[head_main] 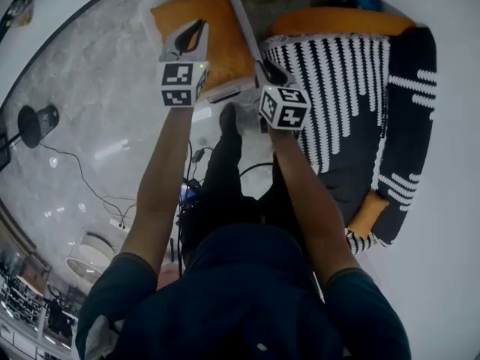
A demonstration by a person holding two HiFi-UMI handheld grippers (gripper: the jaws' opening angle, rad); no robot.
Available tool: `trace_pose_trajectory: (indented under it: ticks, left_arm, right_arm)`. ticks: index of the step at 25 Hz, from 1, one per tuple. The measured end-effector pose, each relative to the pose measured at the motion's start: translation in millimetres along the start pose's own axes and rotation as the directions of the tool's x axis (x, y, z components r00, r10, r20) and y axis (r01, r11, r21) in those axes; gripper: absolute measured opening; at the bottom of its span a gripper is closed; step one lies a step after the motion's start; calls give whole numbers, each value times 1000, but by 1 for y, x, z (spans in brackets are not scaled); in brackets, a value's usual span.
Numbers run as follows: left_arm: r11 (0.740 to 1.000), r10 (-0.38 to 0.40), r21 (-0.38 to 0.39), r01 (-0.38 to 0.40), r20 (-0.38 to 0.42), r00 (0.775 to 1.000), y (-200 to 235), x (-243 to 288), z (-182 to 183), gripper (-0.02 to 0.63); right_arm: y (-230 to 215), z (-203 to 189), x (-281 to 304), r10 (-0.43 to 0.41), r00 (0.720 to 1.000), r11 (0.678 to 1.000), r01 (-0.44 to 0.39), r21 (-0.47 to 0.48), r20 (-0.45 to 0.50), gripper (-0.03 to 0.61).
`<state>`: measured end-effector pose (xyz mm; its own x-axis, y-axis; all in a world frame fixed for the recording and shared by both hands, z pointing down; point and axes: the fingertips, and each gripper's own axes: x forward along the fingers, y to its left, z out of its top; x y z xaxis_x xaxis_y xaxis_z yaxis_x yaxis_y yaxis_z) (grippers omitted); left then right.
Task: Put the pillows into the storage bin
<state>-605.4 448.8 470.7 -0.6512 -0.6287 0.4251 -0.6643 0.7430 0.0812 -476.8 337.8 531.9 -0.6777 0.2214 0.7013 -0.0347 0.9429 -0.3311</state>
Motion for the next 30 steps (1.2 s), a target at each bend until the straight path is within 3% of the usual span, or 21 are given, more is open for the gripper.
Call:
trace_pose_trajectory:
  ticks: [2, 5, 10, 12, 18, 23, 26, 30]
  left_arm:
    - [998, -61, -4, 61, 29, 998, -42, -4, 20, 23]
    - [985, -170, 42, 167, 76, 982, -107, -5, 56, 23]
    - [945, -317, 125, 302, 116, 941, -226, -5, 107, 23]
    - [911, -394, 178, 371, 119, 911, -288, -3, 122, 25]
    - [783, -587, 289, 551, 47, 808, -505, -5, 122, 25]
    - [655, -710, 331, 679, -36, 703, -701, -19, 94, 28]
    - [557, -779, 345, 755, -97, 619, -819, -30, 65, 34]
    - [382, -859, 355, 853, -203, 469, -964, -52, 19, 37]
  right_arm:
    - [-15, 23, -39, -41, 996, 997, 47, -65, 85, 94]
    - [-48, 48, -103, -123, 971, 986, 143, -86, 206, 94]
    - [-125, 60, -219, -251, 907, 960, 279, -36, 337, 94]
    - [-165, 50, -272, -317, 869, 944, 330, 32, 381, 94]
    - [-299, -22, -435, -501, 751, 865, 448, 227, 429, 94]
    - [-409, -112, -574, -642, 647, 766, 518, 381, 410, 95]
    - [-468, -180, -647, -716, 592, 695, 548, 466, 370, 95]
    - [-525, -281, -740, -823, 497, 549, 573, 609, 274, 95]
